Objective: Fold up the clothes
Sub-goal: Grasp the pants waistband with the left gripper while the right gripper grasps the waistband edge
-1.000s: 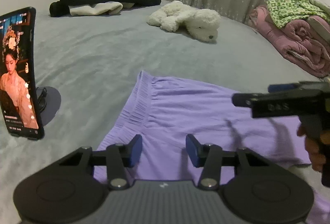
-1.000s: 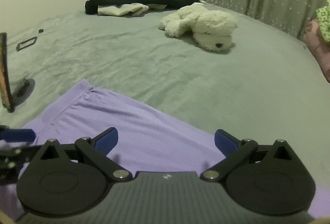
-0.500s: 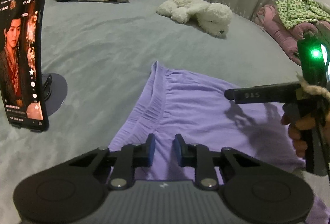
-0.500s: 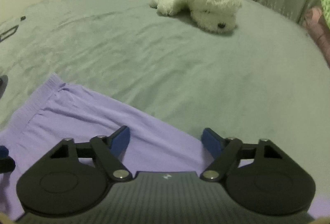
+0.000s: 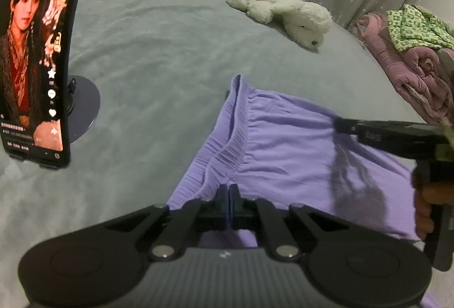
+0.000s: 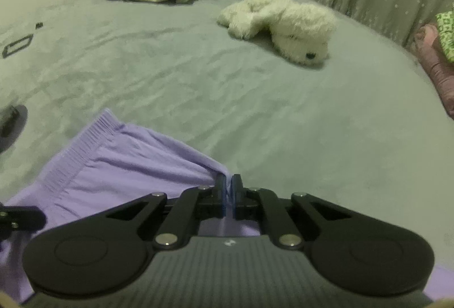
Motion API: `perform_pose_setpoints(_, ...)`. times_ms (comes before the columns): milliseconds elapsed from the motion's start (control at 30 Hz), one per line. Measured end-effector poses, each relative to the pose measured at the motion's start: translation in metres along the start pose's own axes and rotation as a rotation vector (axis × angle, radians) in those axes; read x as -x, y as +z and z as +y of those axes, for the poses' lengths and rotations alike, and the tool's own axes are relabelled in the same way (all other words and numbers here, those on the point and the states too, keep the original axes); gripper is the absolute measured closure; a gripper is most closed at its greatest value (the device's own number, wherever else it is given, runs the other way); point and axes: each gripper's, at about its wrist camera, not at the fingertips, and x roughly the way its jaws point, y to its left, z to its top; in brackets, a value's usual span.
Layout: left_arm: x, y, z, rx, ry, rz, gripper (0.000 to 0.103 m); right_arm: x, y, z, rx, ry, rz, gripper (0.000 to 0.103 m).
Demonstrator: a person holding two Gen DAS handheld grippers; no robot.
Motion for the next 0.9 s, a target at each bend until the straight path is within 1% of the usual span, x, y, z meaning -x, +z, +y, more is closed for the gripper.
perform_pose_setpoints(133,-0.001,0.002,0.003,0.021,-0.013,0.008,0.1,0.029,0.002,0.003,0.012,-0.011,-0.053,0.099)
perform_pose_setpoints(300,-0.002,0.002,0.003,0.04,-0.009,0.009,0.1,0.068,-0.001,0.012,0.046,-0.022,-0.109,0.099)
perform_pose_setpoints(500,-0.004,0.003,0.004,0.07,-0.007,0.011,0.1,0.109,-0.018,0.024,0.039,-0.011,-0.165,0.099)
perform_pose_setpoints(700,-0.003,0.001,0.003,0.073,0.002,0.006,0.1,0.129,-0.046,0.04,0.005,0.028,-0.154,0.099)
perform_pose_setpoints(900,-0.003,0.0,0.001,0.066,0.011,-0.001,0.1,0.131,-0.07,0.056,-0.04,0.088,-0.11,0.099)
